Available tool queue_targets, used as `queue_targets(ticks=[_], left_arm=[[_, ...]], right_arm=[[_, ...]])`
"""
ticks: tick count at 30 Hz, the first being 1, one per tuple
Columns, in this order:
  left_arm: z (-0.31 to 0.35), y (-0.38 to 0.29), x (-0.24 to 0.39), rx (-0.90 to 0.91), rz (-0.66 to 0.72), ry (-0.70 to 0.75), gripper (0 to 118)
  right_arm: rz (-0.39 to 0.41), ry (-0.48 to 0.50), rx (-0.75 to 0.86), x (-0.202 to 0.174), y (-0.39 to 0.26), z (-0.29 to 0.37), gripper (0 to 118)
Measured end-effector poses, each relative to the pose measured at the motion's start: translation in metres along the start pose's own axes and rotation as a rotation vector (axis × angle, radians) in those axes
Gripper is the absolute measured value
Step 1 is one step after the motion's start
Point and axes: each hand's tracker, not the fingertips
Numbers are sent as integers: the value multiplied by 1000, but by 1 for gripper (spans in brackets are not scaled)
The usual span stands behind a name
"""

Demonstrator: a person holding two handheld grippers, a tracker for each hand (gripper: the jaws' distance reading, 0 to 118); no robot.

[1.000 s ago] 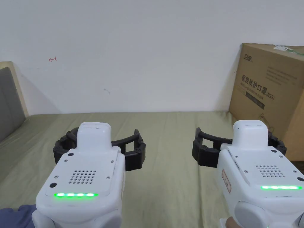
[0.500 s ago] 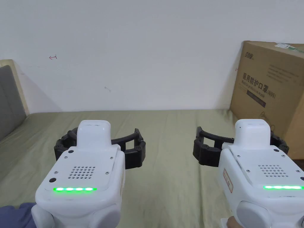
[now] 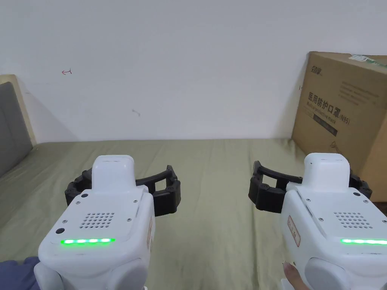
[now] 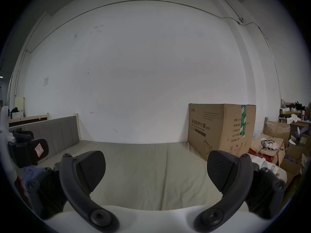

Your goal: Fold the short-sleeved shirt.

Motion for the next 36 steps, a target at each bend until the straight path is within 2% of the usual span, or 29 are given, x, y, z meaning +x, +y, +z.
queue_targets(ticks=[11,13,14,15,16,17,18,19,21,24,30,33,36], left_arm=[[2,1,-7,4,21,18,114],[4,2,-9,10,21,6,112],[6,2,-10,16,23,-14,107],[7,1,-11,10,21,-18,94],[8,0,-10,-13,7,-34,77],[7,-1,-11,-29,-9,-70,54],[5,-3,-11,-46,-23,-94,16],[3,-6,-10,-62,-46,-85,0],[3,-10,-9,-56,-64,-122,0],[5,-12,-3,-54,-74,-105,0],[1,-11,-9,-77,-26,-99,0],[7,-11,-29,-92,15,-78,0],[24,-12,-69,-94,61,9,0]], right_arm=[[-2,1,9,-1,1,2,118],[-3,5,9,0,1,3,117],[-3,4,9,0,1,3,115],[3,-8,6,-2,1,4,107],[11,-20,15,-3,0,4,90],[24,-29,11,-2,-1,4,58],[24,-13,-13,0,-2,1,5],[13,-2,-43,3,-4,-1,0],[-39,50,-78,8,-8,-3,0],[-15,-6,-45,8,-14,3,0],[-15,-11,-44,13,-11,4,0],[-15,37,-67,0,-14,-2,0],[-15,128,-99,-40,-21,-10,0]])
